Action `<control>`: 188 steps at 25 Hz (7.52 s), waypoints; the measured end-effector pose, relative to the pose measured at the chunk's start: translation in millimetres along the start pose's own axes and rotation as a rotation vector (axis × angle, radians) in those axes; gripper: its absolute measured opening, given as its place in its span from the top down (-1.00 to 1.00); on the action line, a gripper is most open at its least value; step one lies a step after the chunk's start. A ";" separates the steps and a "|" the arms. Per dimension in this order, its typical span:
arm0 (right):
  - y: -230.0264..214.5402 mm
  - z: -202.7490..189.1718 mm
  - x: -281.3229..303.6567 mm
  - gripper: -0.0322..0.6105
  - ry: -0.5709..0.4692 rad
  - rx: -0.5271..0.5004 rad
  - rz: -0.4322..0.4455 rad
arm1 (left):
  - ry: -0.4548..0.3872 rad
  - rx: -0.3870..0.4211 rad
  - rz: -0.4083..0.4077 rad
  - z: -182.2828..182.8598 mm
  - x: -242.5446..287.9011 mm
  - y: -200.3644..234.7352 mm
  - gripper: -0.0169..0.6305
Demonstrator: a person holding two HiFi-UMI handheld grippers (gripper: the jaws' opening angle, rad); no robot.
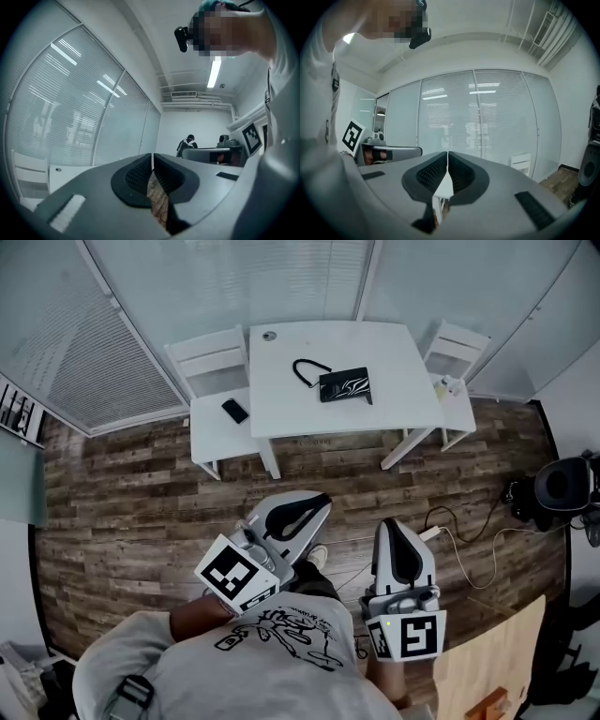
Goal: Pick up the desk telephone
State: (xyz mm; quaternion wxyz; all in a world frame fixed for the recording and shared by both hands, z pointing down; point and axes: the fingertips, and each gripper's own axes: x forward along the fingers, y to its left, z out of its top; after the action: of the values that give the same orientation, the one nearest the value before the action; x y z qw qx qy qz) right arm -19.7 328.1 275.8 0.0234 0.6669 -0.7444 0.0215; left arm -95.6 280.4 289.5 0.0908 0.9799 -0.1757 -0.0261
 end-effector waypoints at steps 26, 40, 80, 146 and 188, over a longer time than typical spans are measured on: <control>-119.1 -8.5 118.4 0.87 0.043 -0.003 0.106 | -0.007 -0.029 0.106 -4.0 140.7 86.6 0.90; -153.9 1.9 302.5 0.87 0.065 -0.022 0.162 | -0.016 -0.048 0.146 22.3 220.0 249.0 0.90; -230.3 17.1 437.2 0.87 0.065 -0.046 0.157 | -0.030 -0.046 0.146 51.3 322.8 365.6 0.90; -270.0 -378.4 500.4 0.37 0.799 0.231 0.229 | 0.589 -0.833 0.298 -402.0 299.9 471.2 0.30; -278.1 -339.2 492.1 0.39 0.713 0.431 0.183 | 0.508 -0.831 0.283 -338.4 303.4 459.1 0.31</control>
State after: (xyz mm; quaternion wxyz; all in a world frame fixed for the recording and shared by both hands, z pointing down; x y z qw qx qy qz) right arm 205.1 -169.0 645.8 0.1375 0.5385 -0.7243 0.4081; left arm 60.8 -191.6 702.0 0.5156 0.8029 -0.2541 0.1580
